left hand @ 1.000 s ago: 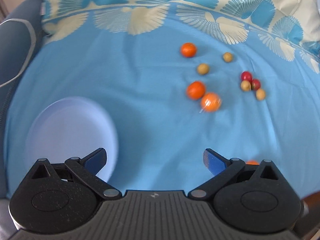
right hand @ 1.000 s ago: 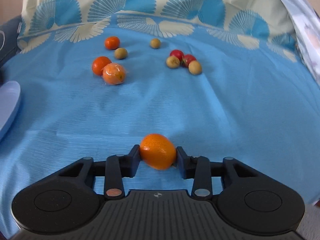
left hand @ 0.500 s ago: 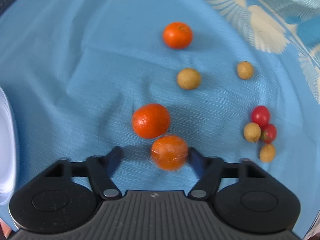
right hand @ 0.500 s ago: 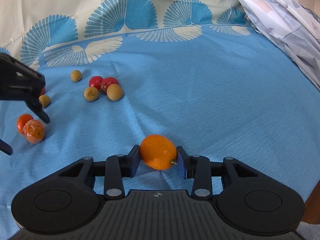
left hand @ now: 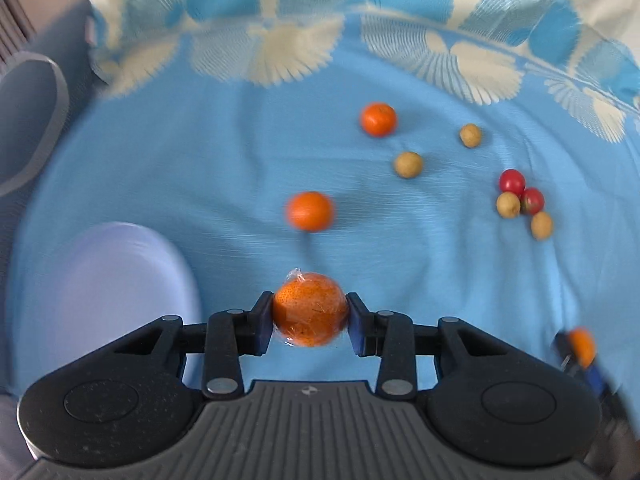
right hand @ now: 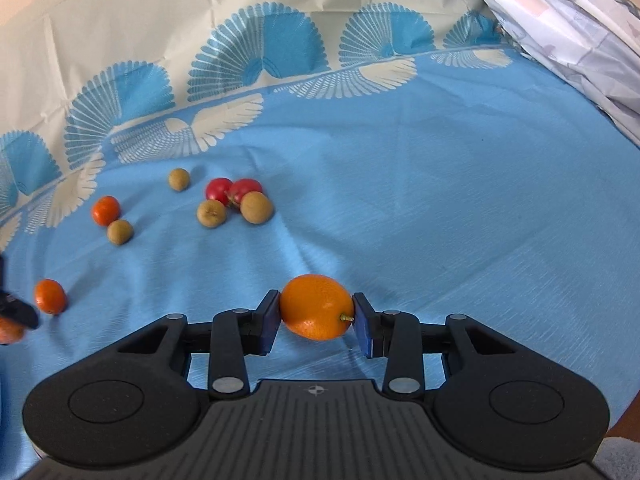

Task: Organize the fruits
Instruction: 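Carry the orange in the right tool while the left tool carries the wrapped orange to the plate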

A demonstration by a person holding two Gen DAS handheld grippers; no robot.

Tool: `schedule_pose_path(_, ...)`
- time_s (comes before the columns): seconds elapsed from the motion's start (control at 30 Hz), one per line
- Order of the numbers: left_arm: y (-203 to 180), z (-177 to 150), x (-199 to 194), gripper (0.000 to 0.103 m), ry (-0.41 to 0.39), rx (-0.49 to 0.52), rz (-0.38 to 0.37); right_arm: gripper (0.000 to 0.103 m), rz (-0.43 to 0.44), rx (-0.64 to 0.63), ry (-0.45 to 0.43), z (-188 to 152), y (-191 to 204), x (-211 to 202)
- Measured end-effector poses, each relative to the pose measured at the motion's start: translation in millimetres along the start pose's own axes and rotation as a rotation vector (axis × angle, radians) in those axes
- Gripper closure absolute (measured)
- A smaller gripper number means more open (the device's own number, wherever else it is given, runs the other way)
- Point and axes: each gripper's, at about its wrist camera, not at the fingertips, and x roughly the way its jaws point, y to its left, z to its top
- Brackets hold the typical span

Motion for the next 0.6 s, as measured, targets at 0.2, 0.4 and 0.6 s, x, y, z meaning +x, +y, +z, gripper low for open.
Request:
schedule_pose_path(0.2, 63.3, -46.3, -82.1, 0.061, -0.102, 0.022, 0.014, 0.063, 0.102, -0.1, -0.045, 6.2, 19.3, -76.0)
schedule_pose_path(0.4, 128.1, -94.1, -141.6, 0.061, -0.134, -0.019, -0.003, 0.063, 0.314, -0.164, -0.015, -12.5, 47.5, -182.1)
schedule_pose_path(0.6, 187.1, -140.2, -176.6, 0.061, -0.172, -0.101, 0.002, 0.063, 0.447, -0.232, -0.006, -39.0, 87.0, -255.3)
